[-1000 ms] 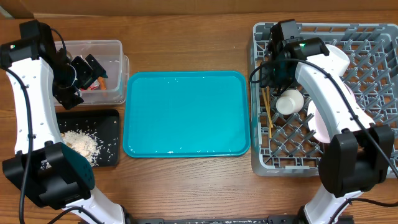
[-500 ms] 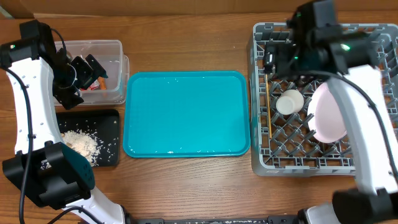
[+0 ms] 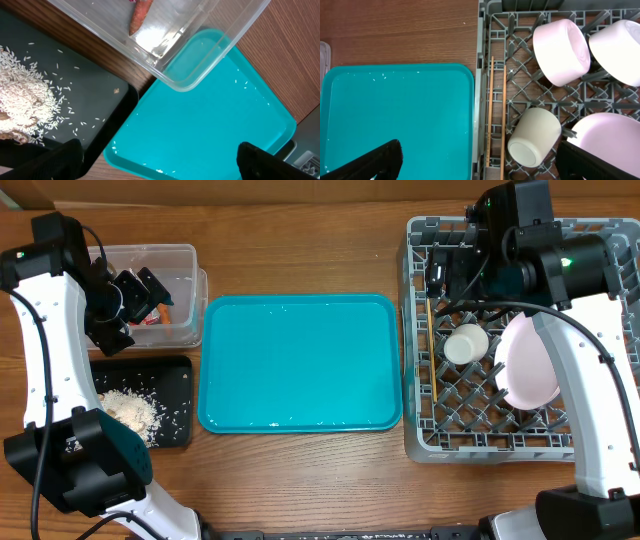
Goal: Sort waste into correct bins and load items into the dishwasher
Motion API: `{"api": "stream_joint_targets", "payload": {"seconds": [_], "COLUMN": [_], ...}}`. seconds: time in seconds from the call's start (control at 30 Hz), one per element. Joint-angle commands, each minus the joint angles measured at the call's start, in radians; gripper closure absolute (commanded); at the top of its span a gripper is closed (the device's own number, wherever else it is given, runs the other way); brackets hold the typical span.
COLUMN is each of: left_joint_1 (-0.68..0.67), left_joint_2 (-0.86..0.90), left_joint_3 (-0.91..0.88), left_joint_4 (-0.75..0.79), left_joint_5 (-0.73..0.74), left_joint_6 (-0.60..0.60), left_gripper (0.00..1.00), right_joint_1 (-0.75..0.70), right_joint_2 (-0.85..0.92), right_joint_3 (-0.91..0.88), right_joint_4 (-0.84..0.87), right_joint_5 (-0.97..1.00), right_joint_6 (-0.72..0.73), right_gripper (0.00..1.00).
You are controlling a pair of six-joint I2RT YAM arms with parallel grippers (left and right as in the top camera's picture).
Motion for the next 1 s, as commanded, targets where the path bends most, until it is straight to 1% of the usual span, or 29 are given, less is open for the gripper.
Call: {"api": "stream_joint_targets", "payload": {"seconds": [0.0, 0.1, 0.27, 0.33, 0.5, 0.63, 0.67, 0.77, 0.87, 0.93, 0.97], "left_joint_1": [-0.002, -0.002, -0.002, -0.002, -0.002, -0.002, -0.002, -0.002, -0.002, -0.002, -0.002], "left_joint_2": [-0.024, -0.024, -0.024, -0.024, -0.024, -0.024, -0.024, -0.024, -0.024, -0.024, -0.024], "left_joint_3": [0.019, 0.019, 0.019, 0.019, 0.019, 0.019, 0.019, 0.019, 0.019, 0.019, 0.019], "left_joint_4": [-0.003, -0.003, -0.003, -0.003, -0.003, -0.003, -0.003, -0.003, -0.003, -0.003, -0.003], "left_joint_5": [-0.001, -0.001, -0.002, -0.001, -0.002, -0.002, -0.001, -0.002, -0.001, -0.002, -0.002], "left_joint_6": [0.023, 0.023, 0.023, 0.023, 0.023, 0.023, 0.023, 0.023, 0.023, 0.023, 0.023], "left_gripper": [0.00, 0.00, 0.00, 0.00, 0.00, 0.00, 0.00, 0.00, 0.00, 0.00, 0.00], "right_joint_1": [0.001, 0.001, 0.004, 0.004, 0.004, 0.004, 0.004, 0.004, 0.004, 0.003, 0.003], "right_joint_2": [-0.002, -0.004, -0.114, -0.180, -0.382, -0.579, -0.682, -0.903, -1.065, -1.226, -1.331], "right_joint_3": [0.002, -0.002, -0.003, -0.003, -0.008, -0.078, -0.151, -0.354, -0.539, -0.737, -0.867], "right_joint_4": [0.005, 0.005, 0.005, 0.005, 0.111, 0.223, 0.284, 0.426, 0.585, 0.739, 0.809], "right_joint_5": [-0.006, -0.007, 0.003, 0.027, 0.054, 0.053, 0.053, 0.053, 0.053, 0.053, 0.054], "right_joint_6": [-0.004, -0.004, -0.004, -0.004, -0.004, -0.003, 0.001, 0.036, 0.061, 0.061, 0.061], "right_gripper": [0.00, 0.00, 0.00, 0.00, 0.00, 0.00, 0.00, 0.00, 0.00, 0.00, 0.00]}}
